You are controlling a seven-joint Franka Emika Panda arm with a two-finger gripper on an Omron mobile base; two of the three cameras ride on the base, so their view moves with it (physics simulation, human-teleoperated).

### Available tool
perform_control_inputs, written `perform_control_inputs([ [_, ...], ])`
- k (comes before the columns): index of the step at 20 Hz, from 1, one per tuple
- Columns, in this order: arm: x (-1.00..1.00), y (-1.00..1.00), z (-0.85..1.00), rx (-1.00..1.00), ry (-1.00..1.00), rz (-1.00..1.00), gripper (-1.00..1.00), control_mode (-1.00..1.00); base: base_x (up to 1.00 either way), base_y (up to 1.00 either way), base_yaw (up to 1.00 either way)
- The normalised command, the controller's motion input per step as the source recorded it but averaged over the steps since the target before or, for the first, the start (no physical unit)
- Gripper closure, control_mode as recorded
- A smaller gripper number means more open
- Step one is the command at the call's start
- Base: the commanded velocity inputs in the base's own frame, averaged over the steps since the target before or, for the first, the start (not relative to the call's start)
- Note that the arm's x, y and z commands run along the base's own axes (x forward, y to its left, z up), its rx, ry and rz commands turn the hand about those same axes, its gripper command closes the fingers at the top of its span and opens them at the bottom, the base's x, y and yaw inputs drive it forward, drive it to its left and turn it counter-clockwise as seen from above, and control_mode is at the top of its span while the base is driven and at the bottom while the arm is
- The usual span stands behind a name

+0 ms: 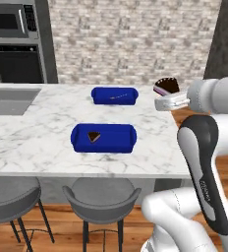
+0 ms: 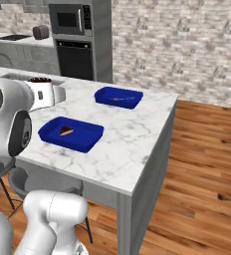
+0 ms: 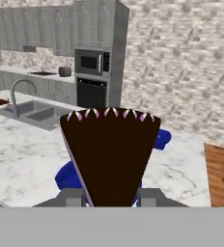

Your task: Take the cakes from the fridge and place them on the empty tray on the dining counter.

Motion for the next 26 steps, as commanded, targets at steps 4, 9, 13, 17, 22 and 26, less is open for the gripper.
perform_control_inputs([
  [4, 0.83, 0.17, -0.52, 0.03, 0.29, 0.0, 1.0, -1.0, 0.0, 0.0, 0.0],
  [9, 0.61, 0.25, -0.54, 0.04, 0.25, 0.0, 1.0, -1.0, 0.0, 0.0, 0.0],
  [13, 0.53, 0.22, -0.55, 0.05, 0.22, -0.01, 1.0, -1.0, 0.0, 0.0, 0.0],
  [17, 0.45, 0.1, -0.51, 0.1, 0.14, 0.0, 1.0, -1.0, 0.0, 0.0, 0.0],
  [22, 0.33, 0.0, -0.52, 0.06, 0.2, 0.0, 1.0, -1.0, 0.0, 0.0, 0.0],
  [26, 0.33, 0.0, -0.34, -0.03, 0.09, -0.09, 1.0, -1.0, 0.0, 0.0, 0.0],
])
